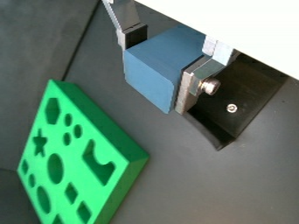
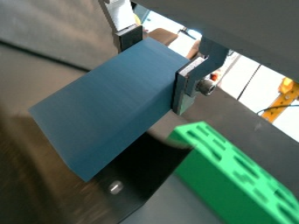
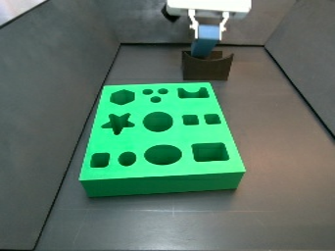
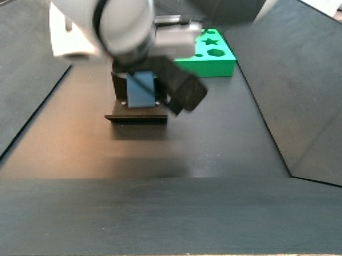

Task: Pick up the rectangle object. Move up. Place the rectangle object on the fixture. Regrasp the rectangle object. Move to above the board. Insert the rectangle object.
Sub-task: Place the rectangle object on the fixture, then regrasp the rectangle object.

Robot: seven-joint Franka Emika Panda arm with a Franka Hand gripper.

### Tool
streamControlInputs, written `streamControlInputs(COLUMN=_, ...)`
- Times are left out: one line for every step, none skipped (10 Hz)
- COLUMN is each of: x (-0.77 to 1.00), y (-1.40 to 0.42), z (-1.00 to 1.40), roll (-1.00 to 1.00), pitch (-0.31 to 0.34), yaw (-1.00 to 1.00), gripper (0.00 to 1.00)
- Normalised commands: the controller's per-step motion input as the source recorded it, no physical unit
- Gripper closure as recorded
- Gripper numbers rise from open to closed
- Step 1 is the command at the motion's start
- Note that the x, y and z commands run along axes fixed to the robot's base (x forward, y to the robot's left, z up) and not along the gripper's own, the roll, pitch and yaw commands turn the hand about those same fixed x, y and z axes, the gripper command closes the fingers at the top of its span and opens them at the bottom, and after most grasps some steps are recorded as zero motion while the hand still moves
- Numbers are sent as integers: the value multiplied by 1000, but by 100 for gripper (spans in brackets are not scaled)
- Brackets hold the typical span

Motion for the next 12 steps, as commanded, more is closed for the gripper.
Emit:
streamControlInputs(x=188, y=131, z=-936, roll=-174, pitch=32, yaw=-257, gripper=100)
streamControlInputs(x=144, y=91, z=-677, roll=-154, pitch=-21, yaw=-221, gripper=100)
streamControlInputs(x=111, y=127, z=-559, roll=-110, pitch=-54, yaw=-183, gripper=100)
streamControlInputs(x=87, y=133, z=-548, roll=-96, pitch=-72, yaw=-142, gripper=100)
streamControlInputs(x=87, y=130, z=-548, roll=-96, pitch=-72, yaw=-117, gripper=100)
streamControlInputs(x=88, y=127, z=-547, roll=-96, pitch=-71, yaw=-76, gripper=100)
streamControlInputs(x=87, y=127, z=-547, roll=-97, pitch=-71, yaw=-64, gripper=100)
streamControlInputs(x=0, y=-500, z=-167, roll=0, pitch=0, yaw=0, gripper=100)
streamControlInputs(x=0, y=0, z=0, roll=0, pitch=0, yaw=0, gripper=0)
streamControlInputs(x=0, y=0, z=1000, roll=-68, pitch=-20, yaw=24, gripper=0)
streamControlInputs(x=-4, y=3, z=1000, roll=-52, pitch=-20, yaw=29, gripper=0)
streamControlInputs(x=-17, y=1, z=1000, roll=-26, pitch=-6, yaw=34, gripper=0)
